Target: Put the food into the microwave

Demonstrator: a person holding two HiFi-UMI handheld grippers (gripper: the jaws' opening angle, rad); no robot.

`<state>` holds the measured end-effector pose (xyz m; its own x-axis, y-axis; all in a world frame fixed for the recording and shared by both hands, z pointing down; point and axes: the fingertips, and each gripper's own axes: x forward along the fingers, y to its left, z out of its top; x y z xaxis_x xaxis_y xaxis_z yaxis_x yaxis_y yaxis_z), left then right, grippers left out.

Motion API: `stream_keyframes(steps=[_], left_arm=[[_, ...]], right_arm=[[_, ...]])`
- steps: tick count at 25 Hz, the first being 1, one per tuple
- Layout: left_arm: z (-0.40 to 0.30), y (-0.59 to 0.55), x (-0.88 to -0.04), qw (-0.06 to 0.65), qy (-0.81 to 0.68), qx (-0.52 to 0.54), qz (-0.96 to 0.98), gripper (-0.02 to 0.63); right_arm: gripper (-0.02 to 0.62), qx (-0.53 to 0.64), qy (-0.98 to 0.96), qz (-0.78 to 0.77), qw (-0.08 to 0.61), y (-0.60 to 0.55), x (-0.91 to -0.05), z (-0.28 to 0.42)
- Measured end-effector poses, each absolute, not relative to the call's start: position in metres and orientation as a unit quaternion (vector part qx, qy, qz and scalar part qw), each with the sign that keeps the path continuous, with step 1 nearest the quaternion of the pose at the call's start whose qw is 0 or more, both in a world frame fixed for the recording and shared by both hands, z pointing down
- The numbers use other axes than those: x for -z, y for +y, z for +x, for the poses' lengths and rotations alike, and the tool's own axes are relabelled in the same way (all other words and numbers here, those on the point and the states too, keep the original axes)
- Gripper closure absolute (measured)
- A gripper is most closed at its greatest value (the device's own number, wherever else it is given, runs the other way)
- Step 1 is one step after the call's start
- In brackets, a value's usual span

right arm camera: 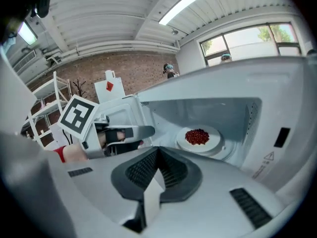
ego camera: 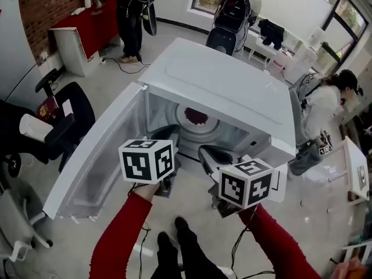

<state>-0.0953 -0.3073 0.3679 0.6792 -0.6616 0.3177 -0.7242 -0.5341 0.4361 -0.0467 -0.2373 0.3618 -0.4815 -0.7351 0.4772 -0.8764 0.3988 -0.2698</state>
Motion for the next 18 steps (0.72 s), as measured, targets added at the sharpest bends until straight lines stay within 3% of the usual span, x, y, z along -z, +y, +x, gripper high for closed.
stream_keyframes(steps=[5, 18], left_arm=[[-0.095, -0.260, -0.350, 0.271, -0.361, -0.038, 0.892, 0.597], [-0.108, -0.154, -0.313, 0.182, -0.336, -0.044, 0.923, 0.597]], right_arm=[[0.581, -0.239, -0.839, 0.479, 0.096, -0.210, -0.338, -0.047], [0.581, -0.241, -0.842, 0.484, 0.009, -0.113, -0.308, -0.022]])
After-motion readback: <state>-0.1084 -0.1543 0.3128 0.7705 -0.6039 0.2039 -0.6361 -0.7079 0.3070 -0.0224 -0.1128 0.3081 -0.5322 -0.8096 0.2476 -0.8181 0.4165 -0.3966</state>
